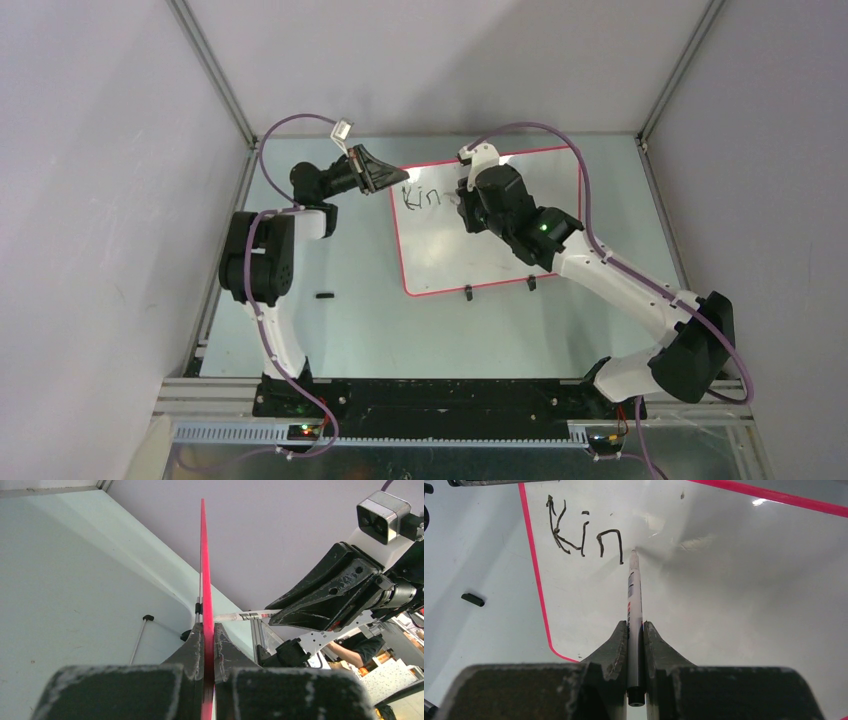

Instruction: Write a sentence on the whiteboard

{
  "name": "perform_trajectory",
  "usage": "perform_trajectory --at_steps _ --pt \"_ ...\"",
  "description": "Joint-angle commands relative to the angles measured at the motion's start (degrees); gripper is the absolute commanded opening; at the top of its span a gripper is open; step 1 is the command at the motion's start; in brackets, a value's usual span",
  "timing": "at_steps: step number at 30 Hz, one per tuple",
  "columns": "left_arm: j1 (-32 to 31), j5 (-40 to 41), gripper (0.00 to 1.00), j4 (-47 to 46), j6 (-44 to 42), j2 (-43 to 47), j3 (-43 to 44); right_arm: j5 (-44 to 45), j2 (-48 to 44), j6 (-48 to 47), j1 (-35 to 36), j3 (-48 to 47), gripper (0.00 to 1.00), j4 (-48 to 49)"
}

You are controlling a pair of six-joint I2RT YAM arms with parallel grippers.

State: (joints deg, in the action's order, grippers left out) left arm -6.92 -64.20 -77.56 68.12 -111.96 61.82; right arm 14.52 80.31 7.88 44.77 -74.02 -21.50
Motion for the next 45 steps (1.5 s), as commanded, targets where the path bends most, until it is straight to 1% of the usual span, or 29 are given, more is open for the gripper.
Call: perform_trajectory --at_steps 1,15,34,45 --pt "-0.67 -0.33 0.00 -5.60 1.40 1.27 0.57 1.25 0.22 -0.33 0.00 -2.82 0.00 0.49" --pt "-0.66 -0.52 0.00 -6.59 2.25 0.68 0.90 3.05 -0.27 -0.12 -0.13 -2.84 0.00 0.57" --pt "-0.64 -0.76 0.00 -7.59 2.91 0.69 0.87 1.59 1.38 -0.41 -0.20 -2.80 0.00 1.63" --pt "-0.68 -0.78 0.00 -7.69 2.97 0.70 0.85 -0.06 1.81 -0.53 -0.20 -3.34 0.00 0.38"
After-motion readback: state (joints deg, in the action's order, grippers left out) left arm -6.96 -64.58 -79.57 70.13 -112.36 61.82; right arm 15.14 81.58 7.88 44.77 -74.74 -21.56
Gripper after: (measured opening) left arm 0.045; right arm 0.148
